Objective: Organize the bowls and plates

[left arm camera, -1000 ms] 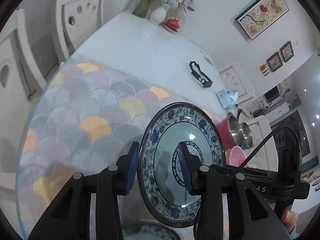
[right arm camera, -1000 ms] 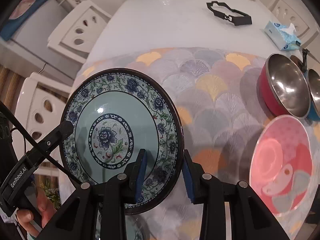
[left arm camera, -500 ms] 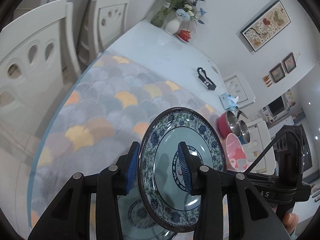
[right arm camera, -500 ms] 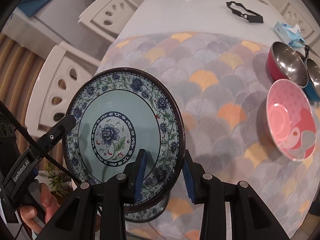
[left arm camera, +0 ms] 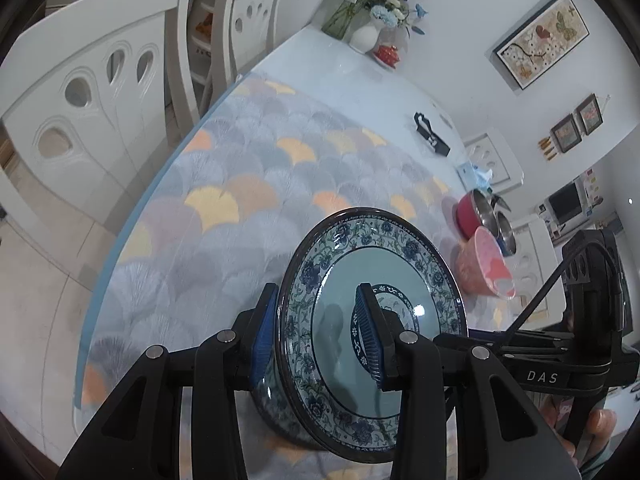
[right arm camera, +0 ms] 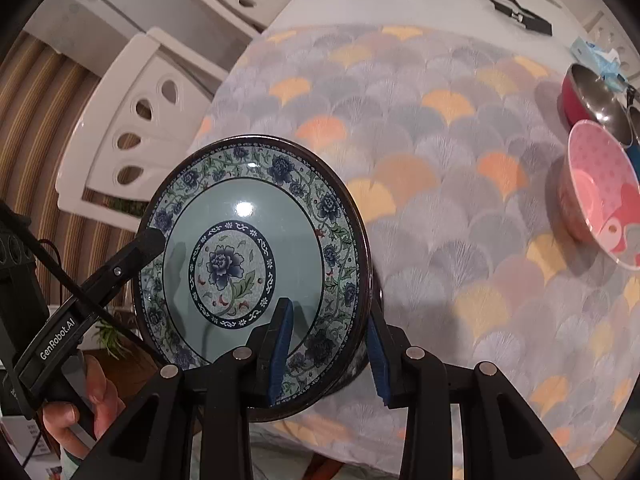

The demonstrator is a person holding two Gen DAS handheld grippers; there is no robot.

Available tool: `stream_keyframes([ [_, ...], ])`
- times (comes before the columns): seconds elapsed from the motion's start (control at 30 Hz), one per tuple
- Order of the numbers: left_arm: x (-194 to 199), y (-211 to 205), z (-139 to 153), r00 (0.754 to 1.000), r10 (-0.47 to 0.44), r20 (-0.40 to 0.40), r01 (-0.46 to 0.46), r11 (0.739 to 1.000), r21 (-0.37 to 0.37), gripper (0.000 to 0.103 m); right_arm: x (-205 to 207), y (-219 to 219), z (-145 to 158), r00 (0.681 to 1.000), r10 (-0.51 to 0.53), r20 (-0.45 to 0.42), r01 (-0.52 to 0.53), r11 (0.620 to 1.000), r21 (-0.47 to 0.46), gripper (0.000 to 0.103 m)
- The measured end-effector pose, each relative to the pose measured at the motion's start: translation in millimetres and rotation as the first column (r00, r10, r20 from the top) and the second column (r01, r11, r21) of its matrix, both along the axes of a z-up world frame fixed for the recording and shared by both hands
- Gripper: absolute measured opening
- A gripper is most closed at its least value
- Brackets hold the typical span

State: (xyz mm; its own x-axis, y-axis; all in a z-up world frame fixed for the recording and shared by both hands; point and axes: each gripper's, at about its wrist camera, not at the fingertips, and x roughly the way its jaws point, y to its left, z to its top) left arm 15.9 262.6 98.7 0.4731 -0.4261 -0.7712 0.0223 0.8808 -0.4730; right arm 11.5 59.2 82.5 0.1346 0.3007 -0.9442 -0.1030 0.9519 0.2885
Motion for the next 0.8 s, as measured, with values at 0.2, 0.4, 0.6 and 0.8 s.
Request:
stream_keyframes([
  [0.2,-15,-7,-13,0.998,-0.048,-0.032,0.049,0.998,0.029,0.035,-16,3,-20,0.998,0.019,-0.058,-0.021,0.999,-0.025,0.035],
  [0.4,-24,-14,-32,0.994,-0.081,-0.077,0.086,0.995,0.060,0.035,-24,3,-38,0.994,0.019,-0.106,-0.024,0.999,-0.049,0.035],
  [0.6,-26,-20,-46,0.990,-0.089,-0.109,0.098,0.992,0.079,0.035,-24,7,-50,0.992,0.016,-0.127,-0.027,0.996,-0.085,0.035],
  [0.8,-23,-24,-52,0.989,-0.087,-0.121,0.099,0.990,0.101,0.035,-20,17,-62,0.988,0.001,-0.154,-0.016,0.995,-0.094,0.035],
])
